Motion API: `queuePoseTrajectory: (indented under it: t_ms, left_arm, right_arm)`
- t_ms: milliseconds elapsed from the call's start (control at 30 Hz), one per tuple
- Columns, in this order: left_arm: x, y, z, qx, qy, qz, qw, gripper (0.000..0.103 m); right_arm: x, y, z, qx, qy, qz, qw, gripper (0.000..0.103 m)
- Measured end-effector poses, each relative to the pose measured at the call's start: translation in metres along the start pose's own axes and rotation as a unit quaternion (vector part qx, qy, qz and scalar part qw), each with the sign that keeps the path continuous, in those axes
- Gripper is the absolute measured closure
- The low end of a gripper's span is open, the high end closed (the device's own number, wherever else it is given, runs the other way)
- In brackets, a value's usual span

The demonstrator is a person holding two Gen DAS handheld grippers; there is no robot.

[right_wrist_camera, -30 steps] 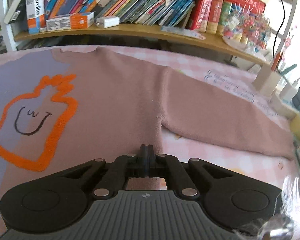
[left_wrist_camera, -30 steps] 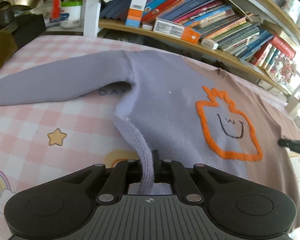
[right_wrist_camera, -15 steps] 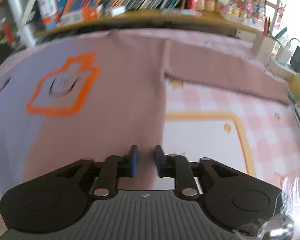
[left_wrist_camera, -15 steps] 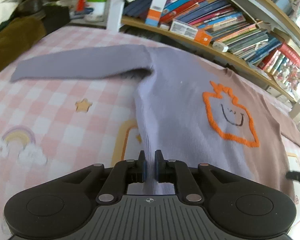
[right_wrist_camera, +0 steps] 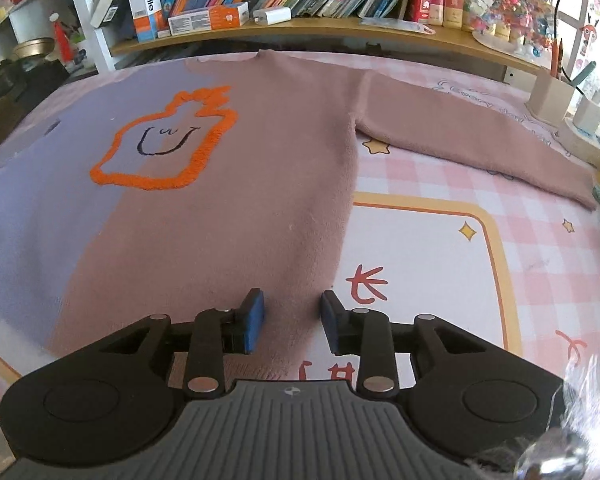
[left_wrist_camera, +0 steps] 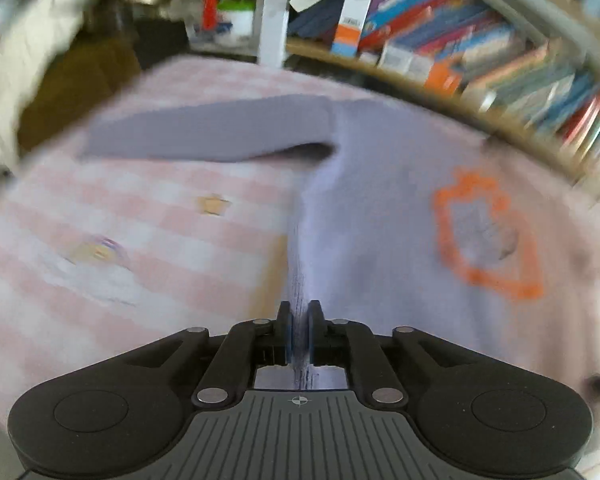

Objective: Fold clothes
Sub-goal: 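Lay the sweater flat, open the right gripper while the left holds the hem, then release the hem with the left gripper and smooth the sweater flat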

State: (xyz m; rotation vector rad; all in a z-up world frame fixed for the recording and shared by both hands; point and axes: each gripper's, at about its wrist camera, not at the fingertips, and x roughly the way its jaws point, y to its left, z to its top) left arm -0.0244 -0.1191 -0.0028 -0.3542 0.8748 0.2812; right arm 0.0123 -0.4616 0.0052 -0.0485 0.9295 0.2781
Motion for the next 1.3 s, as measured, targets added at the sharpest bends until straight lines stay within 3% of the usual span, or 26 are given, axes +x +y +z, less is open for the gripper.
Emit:
queuePoseTrajectory:
  t_ms: [133,200,267,367,500,667,767,967,1100,1200,1300]
  left_arm:
    - [0.004,-0.006,-0.008,0.026,0.002,0.027,0.9993,0.077]
    - [0.010,-0.005,-0.012,0.034,0.011,0.028,0.9990,0.078]
    - [0.015,-0.003,-0.013,0.041,0.014,0.026,0.9987,0.088]
    - [0.016,0.003,-0.011,0.043,0.010,0.015,0.9989,0.096]
    - [0.019,0.007,-0.006,0.056,0.007,0.005,0.9984,0.097]
    - [0.016,0.009,-0.009,0.082,0.012,-0.018,0.9964,0.096]
    - [0.010,0.016,-0.011,0.089,0.015,-0.031,0.9954,0.090]
    - [-0.012,0.033,-0.015,0.092,-0.001,-0.057,0.9941,0.080]
    - [-0.031,0.036,-0.016,0.108,-0.023,-0.067,0.9916,0.057]
    - [-0.042,0.039,-0.019,0.115,-0.034,-0.055,0.9913,0.035]
    - [-0.052,0.045,-0.026,0.123,-0.038,-0.052,0.9903,0.032]
  right_arm:
    - [-0.003,-0.003,-0.003,0.009,0.004,0.003,1.000,0.073]
    - [-0.005,-0.003,-0.004,0.012,0.007,0.002,1.000,0.073]
    - [-0.007,0.001,-0.006,0.010,0.008,-0.001,1.000,0.074]
    - [-0.008,0.007,-0.009,0.012,0.007,-0.007,1.000,0.082]
    - [-0.005,0.019,-0.006,0.010,0.002,-0.023,1.000,0.091]
    - [-0.005,0.021,-0.010,0.025,-0.008,-0.049,0.998,0.090]
    - [-0.005,0.027,-0.013,0.027,-0.012,-0.074,0.997,0.087]
    - [-0.023,0.045,-0.015,0.061,-0.038,-0.117,0.991,0.053]
    - [-0.046,0.068,-0.021,0.085,-0.074,-0.143,0.983,0.020]
    - [-0.059,0.088,-0.026,0.100,-0.095,-0.167,0.976,0.011]
    - [-0.070,0.108,-0.039,0.118,-0.113,-0.187,0.969,0.003]
